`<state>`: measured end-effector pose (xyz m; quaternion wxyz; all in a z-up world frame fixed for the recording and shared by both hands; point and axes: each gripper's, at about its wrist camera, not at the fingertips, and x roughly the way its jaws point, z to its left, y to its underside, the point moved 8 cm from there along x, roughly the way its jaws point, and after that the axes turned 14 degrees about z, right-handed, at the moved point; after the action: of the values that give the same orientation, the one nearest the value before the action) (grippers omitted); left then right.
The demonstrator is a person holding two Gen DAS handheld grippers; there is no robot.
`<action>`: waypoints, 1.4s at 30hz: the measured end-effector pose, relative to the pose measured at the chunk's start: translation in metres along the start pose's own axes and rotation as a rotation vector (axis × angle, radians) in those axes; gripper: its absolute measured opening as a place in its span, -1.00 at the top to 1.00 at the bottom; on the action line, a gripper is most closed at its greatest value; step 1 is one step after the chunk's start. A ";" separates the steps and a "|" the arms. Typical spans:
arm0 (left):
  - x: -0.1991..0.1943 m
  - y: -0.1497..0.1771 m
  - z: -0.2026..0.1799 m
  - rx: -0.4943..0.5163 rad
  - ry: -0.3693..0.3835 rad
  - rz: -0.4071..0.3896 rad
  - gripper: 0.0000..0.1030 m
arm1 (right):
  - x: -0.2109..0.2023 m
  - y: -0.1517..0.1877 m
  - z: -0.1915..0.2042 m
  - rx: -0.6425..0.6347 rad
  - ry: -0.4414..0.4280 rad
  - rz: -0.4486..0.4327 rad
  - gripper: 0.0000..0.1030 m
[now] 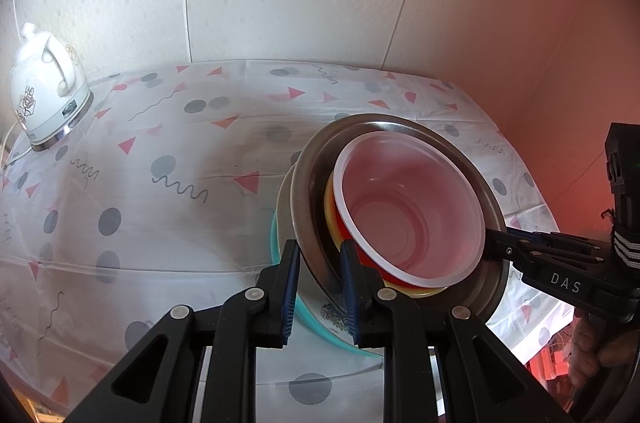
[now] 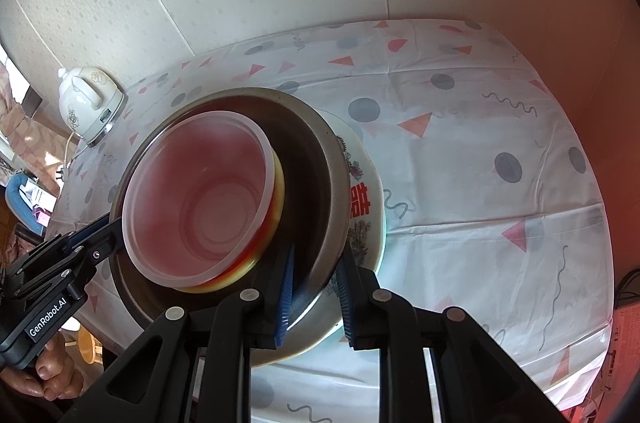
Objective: Organize plates and bowls
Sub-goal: 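Lower the steel bowl stack onto the dragon-pattern plate with the right tool, then open the right tool and release the steel bowl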
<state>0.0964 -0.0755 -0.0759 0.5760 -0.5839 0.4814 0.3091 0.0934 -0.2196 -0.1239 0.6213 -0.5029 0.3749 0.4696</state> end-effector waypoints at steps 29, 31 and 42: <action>-0.060 0.007 0.015 -0.091 -0.118 -0.191 -0.05 | -0.060 0.008 0.006 0.054 0.187 -0.247 0.27; -0.062 0.009 0.015 -0.093 -0.127 -0.199 -0.05 | -0.058 0.010 0.012 0.040 0.210 -0.257 0.27; -0.066 0.010 0.017 -0.113 -0.130 -0.217 -0.21 | -0.053 0.015 0.023 0.021 0.222 -0.254 0.27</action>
<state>0.0676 -0.0446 -0.0218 0.6022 -0.6427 0.3589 0.3089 0.0637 -0.2069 -0.0736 0.6355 -0.5885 0.3797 0.3250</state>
